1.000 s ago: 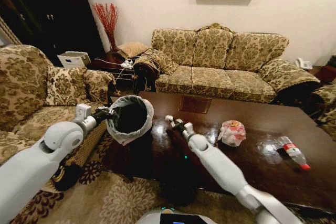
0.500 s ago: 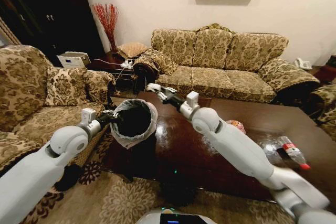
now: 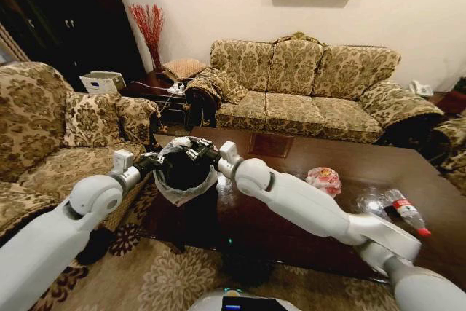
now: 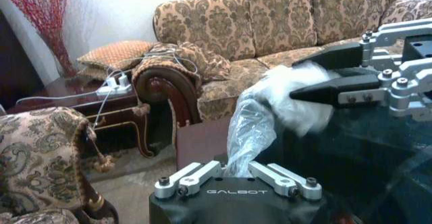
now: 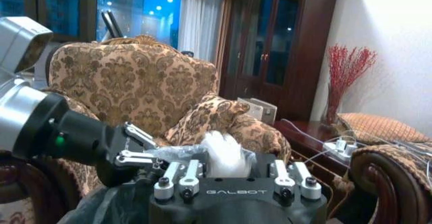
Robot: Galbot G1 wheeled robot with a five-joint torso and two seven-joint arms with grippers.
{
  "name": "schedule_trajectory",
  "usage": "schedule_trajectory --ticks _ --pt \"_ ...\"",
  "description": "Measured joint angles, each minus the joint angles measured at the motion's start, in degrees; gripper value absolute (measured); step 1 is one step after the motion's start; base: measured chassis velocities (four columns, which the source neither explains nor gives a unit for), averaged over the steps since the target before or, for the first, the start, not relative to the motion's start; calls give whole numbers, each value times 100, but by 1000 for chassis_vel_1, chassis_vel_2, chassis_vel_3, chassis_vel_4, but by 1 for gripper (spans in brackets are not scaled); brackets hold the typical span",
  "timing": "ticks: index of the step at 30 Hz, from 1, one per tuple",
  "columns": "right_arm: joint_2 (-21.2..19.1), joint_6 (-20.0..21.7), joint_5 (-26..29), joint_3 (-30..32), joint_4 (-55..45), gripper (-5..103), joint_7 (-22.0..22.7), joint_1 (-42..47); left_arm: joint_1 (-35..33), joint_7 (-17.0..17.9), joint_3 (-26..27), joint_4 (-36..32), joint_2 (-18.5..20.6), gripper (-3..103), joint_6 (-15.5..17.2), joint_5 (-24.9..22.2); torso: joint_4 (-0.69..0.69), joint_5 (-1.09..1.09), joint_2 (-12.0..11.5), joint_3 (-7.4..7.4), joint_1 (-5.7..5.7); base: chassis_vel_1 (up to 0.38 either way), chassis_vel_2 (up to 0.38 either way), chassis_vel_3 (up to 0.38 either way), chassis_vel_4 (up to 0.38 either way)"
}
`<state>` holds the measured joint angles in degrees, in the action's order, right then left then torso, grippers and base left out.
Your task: Move to the front of the table and place the trash on the table into the trash bin.
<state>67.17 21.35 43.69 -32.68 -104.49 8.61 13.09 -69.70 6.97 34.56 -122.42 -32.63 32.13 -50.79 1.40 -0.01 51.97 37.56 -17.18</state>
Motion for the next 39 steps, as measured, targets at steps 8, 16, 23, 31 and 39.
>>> schedule_trajectory --ticks 8,16,23,31,39 --pt "-12 -3 -2 13 27 74 -69 -15 32 -58 -11 57 21 1 -10 -2 0 1 0 0 0 0 0 0 0" --pt "-82 -48 24 377 -253 99 242 136 -1 -68 14 104 -23 1 -19 13 2 1 0 0 0 0 0 0 0" --pt "-795 -89 -11 1209 -787 100 186 549 -43 -66 96 74 -201 1 -19 33 -1 2 0 0 0 0 0 0 0" --pt "-2055 -3 -103 2486 -1130 100 299 1640 -227 -34 215 -59 -542 1 -64 208 1 4 0 0 0 0 0 0 0" --pt "-2495 -191 -926 4564 -1601 100 438 4335 -408 50 266 -336 -1030 1 -103 412 -1 6 0 0 0 0 0 0 0"
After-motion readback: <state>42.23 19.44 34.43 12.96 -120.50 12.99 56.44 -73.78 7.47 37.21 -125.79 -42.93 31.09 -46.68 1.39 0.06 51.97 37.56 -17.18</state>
